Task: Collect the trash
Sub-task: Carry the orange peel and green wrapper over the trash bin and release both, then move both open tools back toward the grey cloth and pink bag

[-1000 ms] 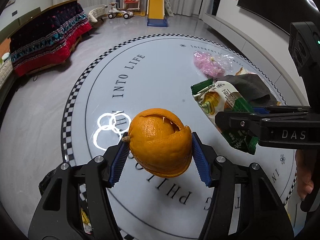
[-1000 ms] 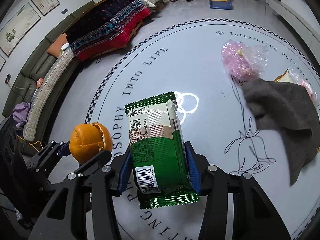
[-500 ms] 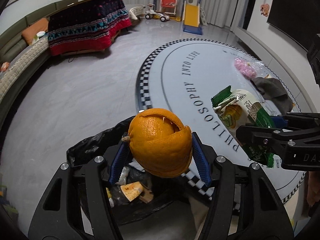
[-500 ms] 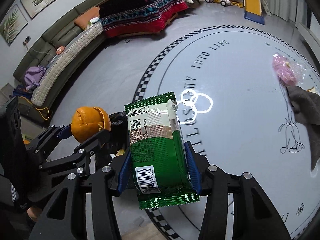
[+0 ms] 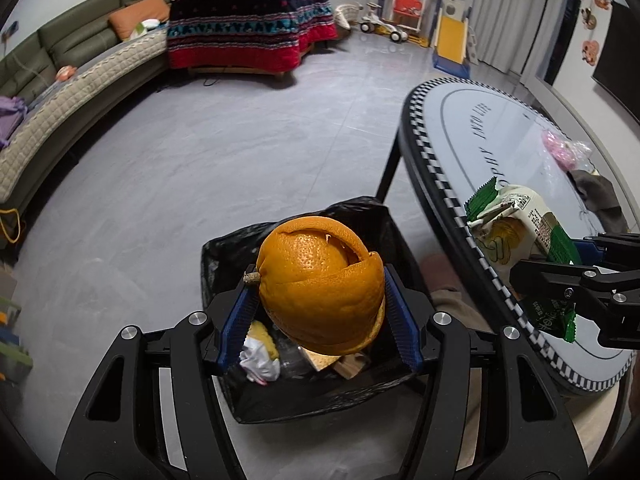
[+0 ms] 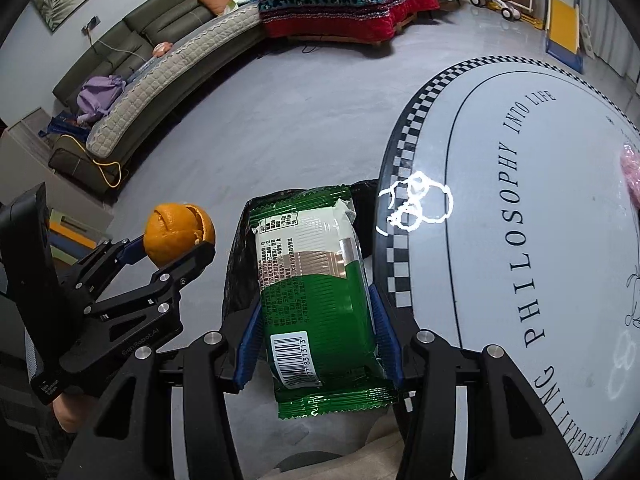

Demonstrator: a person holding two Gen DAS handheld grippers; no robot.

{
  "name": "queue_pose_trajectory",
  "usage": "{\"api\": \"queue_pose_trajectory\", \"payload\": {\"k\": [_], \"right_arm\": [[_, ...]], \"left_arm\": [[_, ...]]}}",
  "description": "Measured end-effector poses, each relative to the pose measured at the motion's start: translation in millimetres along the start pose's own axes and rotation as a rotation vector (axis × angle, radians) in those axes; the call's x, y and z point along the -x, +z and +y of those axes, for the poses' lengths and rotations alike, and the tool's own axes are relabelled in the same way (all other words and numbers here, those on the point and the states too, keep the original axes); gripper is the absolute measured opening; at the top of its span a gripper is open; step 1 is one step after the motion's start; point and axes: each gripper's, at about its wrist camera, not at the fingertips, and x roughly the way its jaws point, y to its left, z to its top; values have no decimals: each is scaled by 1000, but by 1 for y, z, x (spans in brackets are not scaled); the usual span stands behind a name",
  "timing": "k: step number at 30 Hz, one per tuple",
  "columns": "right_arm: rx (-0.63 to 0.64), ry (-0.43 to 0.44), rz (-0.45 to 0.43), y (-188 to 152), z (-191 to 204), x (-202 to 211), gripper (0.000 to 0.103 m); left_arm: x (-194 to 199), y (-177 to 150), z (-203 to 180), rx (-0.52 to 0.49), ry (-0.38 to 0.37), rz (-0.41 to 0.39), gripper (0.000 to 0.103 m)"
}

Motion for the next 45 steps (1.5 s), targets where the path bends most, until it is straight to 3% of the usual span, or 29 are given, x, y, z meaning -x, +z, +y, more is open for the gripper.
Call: {"api": "queue_pose_trajectory", "payload": {"k": [1, 2, 3, 5, 11, 24, 33, 45], "right_arm": [[6, -1, 3, 0, 4, -2, 54], [16, -6, 5, 0, 9, -4, 55], [23, -16, -4, 1, 13, -4, 63], [46, -34, -30, 1, 21, -3, 68], [65, -32, -30, 0, 29, 0, 68], [31, -9, -45, -3, 9, 11, 68], [-28, -21, -68, -7, -34, 28, 68], [-180, -90, -126, -21, -133, 73, 68]], "left_arm": [[1, -2, 6, 13, 3, -2, 63], [2, -3, 12, 27, 12, -5, 84], [5, -3, 19, 48, 43, -26, 99], [14, -5, 28, 75, 91, -67, 97], [18, -5, 49, 142, 63, -54, 97], [15, 1, 26, 99, 60, -44, 97], [9, 21, -27, 8, 5, -35, 97], [-10, 56, -133, -132, -110, -27, 97]]}}
